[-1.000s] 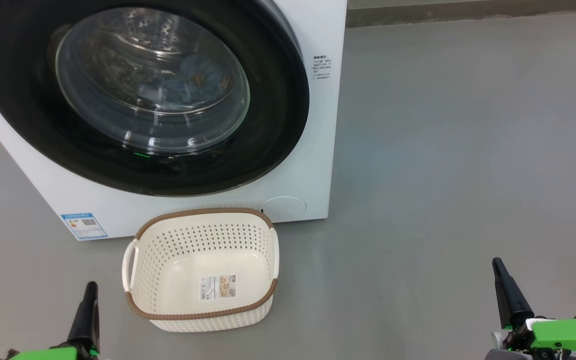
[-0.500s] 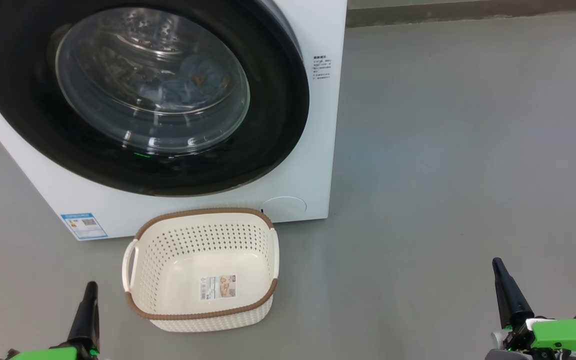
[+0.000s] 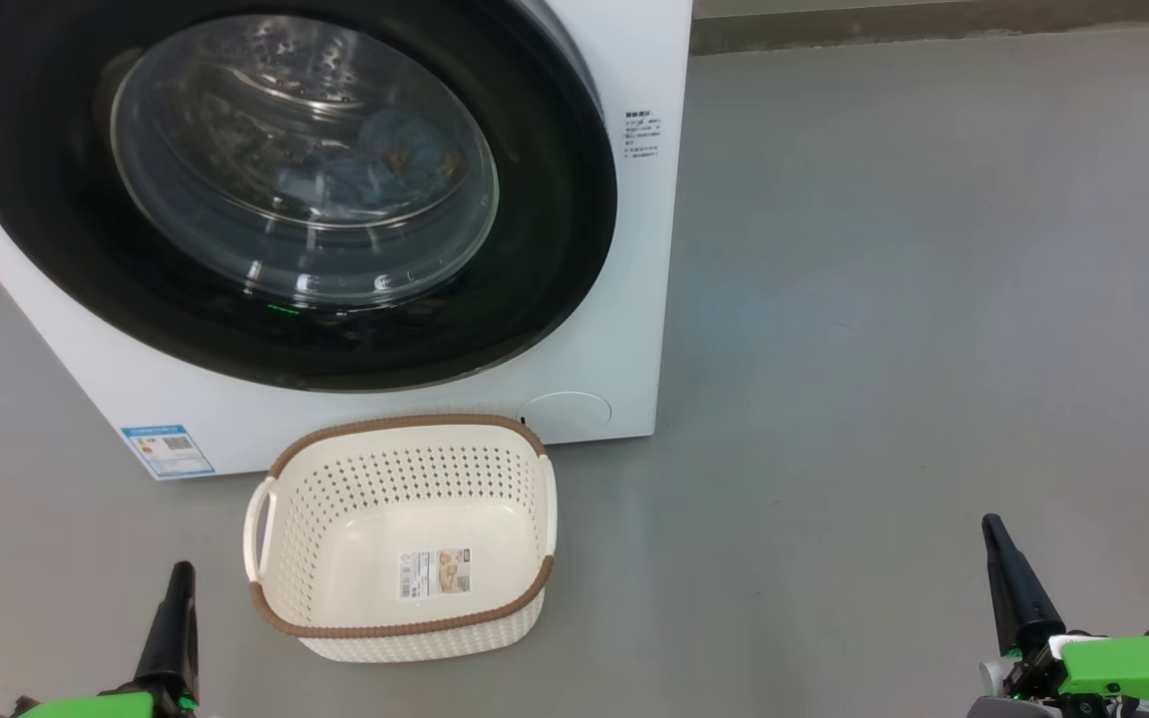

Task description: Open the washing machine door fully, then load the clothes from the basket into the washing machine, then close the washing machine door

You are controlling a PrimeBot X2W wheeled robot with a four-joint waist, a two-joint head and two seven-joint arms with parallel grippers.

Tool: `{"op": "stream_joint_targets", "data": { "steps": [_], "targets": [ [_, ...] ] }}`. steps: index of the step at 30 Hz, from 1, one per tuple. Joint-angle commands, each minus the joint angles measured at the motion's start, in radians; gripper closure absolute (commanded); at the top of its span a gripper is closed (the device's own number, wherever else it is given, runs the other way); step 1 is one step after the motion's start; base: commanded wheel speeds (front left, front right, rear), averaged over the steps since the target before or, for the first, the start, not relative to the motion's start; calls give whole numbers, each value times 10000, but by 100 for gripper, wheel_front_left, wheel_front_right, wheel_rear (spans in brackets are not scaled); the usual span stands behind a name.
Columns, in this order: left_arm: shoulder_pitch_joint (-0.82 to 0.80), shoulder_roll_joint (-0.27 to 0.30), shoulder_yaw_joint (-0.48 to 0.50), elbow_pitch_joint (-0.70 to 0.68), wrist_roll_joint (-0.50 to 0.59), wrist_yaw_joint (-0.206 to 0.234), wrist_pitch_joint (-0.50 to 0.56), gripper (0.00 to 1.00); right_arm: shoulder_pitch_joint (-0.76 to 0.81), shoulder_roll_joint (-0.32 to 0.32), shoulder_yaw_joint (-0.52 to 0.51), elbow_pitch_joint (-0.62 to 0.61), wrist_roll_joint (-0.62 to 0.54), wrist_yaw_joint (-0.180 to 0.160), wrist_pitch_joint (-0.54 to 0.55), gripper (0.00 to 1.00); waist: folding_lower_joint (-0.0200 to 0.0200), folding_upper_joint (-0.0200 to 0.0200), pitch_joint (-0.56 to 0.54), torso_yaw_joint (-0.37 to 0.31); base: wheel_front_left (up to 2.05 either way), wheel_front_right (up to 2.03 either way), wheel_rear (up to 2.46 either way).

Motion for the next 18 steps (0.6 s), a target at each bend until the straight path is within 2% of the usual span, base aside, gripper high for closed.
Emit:
{"op": "stream_joint_targets", "data": {
  "steps": [1, 18],
  "targets": [
    [-404, 190, 333, -190, 2, -107, 79, 100, -407, -41, 227, -244, -33, -9, 76, 100, 0, 0, 0, 0, 0, 0, 0],
    [-404, 189, 334, -190, 3, -107, 79, 100, -408, -37, 221, -244, -39, -9, 81, 100, 0, 0, 0, 0, 0, 0, 0]
  ]
}}
